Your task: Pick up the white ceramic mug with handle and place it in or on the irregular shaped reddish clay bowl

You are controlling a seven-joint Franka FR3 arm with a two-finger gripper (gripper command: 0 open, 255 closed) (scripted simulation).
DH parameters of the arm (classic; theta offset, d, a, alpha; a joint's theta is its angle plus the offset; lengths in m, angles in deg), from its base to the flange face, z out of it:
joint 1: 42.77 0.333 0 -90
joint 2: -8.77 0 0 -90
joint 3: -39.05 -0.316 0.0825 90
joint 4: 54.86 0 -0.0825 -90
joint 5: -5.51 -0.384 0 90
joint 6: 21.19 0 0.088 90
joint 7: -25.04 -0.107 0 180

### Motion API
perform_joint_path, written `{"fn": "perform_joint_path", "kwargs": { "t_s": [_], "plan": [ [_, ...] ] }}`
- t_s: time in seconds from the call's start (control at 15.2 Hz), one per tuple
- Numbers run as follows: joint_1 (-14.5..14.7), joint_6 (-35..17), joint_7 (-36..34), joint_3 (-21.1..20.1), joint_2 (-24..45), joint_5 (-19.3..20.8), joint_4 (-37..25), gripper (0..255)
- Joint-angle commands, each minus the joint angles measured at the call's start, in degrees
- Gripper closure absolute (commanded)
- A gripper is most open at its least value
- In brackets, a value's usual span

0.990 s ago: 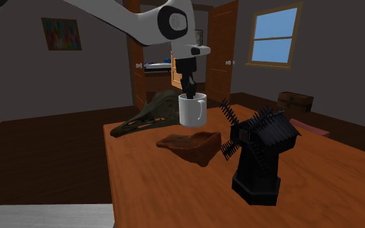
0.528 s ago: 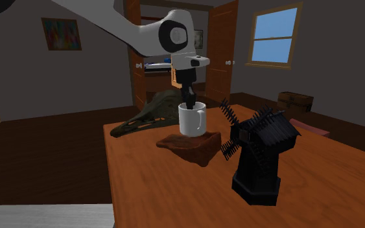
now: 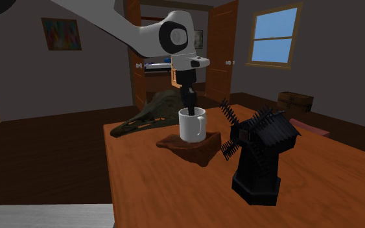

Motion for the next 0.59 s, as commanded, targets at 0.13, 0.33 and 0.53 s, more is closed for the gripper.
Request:
{"fn": "perform_joint_path", "kwargs": {
  "t_s": [0.13, 0.33, 0.53],
  "plan": [
    [0.00, 0.00, 0.00, 0.00, 0.00, 0.01, -0.02, 0],
    [-0.07, 1.61, 0.35, -0.20, -0.73, -0.54, -1.02, 0],
    [-0.10, 6.27, 1.16, -0.66, -2.35, -1.76, -4.36, 0]
  ]
}}
